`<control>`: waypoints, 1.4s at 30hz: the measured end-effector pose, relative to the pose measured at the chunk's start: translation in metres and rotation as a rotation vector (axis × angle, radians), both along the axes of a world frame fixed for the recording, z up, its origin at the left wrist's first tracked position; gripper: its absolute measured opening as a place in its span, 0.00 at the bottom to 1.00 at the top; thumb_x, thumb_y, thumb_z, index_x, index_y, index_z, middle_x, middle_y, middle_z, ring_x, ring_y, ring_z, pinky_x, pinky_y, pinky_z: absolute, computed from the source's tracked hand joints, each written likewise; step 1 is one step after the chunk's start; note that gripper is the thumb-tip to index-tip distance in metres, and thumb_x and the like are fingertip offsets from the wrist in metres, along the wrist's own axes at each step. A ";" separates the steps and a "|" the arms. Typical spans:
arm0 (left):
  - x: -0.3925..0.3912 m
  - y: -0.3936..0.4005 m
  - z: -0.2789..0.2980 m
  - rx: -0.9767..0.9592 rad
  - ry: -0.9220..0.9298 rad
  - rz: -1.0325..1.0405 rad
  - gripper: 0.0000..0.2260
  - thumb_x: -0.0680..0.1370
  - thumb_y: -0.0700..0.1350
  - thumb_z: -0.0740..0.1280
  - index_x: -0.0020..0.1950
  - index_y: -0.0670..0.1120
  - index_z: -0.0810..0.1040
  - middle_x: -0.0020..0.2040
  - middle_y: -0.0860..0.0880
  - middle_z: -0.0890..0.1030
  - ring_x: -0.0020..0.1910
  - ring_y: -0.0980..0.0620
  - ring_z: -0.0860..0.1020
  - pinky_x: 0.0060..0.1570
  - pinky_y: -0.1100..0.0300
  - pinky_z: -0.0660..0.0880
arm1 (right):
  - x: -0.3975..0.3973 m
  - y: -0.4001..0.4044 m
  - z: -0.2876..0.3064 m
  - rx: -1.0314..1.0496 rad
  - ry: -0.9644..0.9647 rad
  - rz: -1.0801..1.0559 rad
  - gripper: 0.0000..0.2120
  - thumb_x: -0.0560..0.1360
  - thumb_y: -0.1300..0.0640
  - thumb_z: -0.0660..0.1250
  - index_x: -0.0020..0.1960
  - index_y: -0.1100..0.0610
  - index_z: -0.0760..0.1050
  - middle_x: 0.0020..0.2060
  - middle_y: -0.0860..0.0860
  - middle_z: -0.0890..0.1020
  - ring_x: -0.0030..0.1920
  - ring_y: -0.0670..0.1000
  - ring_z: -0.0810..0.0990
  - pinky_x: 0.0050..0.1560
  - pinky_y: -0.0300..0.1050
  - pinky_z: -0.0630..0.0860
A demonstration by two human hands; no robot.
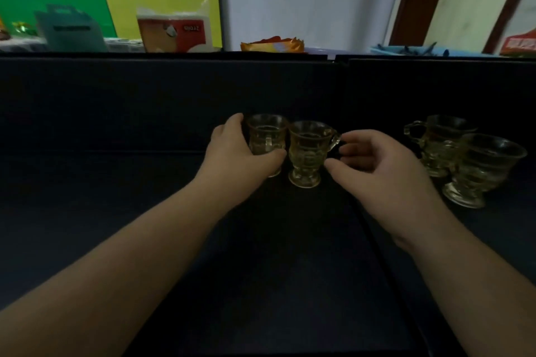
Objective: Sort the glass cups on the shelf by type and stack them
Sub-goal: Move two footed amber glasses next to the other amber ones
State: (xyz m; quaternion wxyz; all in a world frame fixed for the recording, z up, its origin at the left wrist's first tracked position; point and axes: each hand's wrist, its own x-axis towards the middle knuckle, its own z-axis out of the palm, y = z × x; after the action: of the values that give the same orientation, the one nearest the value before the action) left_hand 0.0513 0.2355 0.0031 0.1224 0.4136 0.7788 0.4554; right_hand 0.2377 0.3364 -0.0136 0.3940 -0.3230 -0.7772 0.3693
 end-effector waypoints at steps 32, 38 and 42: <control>-0.007 0.001 -0.005 0.105 -0.152 -0.119 0.24 0.73 0.48 0.75 0.66 0.56 0.71 0.54 0.57 0.80 0.52 0.60 0.80 0.45 0.63 0.74 | -0.028 -0.004 0.009 -0.251 0.087 -0.085 0.25 0.67 0.46 0.81 0.60 0.45 0.77 0.50 0.43 0.85 0.49 0.40 0.84 0.52 0.41 0.80; 0.058 -0.003 0.005 0.198 -0.054 -0.209 0.20 0.73 0.49 0.75 0.61 0.60 0.71 0.52 0.59 0.81 0.47 0.67 0.80 0.37 0.72 0.74 | 0.056 -0.012 0.014 -0.206 0.164 -0.039 0.19 0.68 0.49 0.80 0.56 0.44 0.79 0.47 0.37 0.86 0.48 0.36 0.84 0.46 0.34 0.78; 0.112 0.006 0.002 0.218 -0.071 -0.281 0.19 0.73 0.48 0.75 0.58 0.63 0.71 0.50 0.60 0.83 0.48 0.67 0.81 0.38 0.73 0.76 | 0.121 -0.011 0.011 -0.205 0.165 -0.016 0.18 0.68 0.51 0.80 0.56 0.44 0.81 0.48 0.38 0.87 0.49 0.38 0.85 0.51 0.39 0.79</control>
State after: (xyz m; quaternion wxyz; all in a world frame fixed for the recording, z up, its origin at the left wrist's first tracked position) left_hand 0.1634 0.2419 0.0051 0.1668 0.5129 0.6545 0.5299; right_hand 0.3583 0.3253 -0.0026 0.4245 -0.3360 -0.6978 0.4690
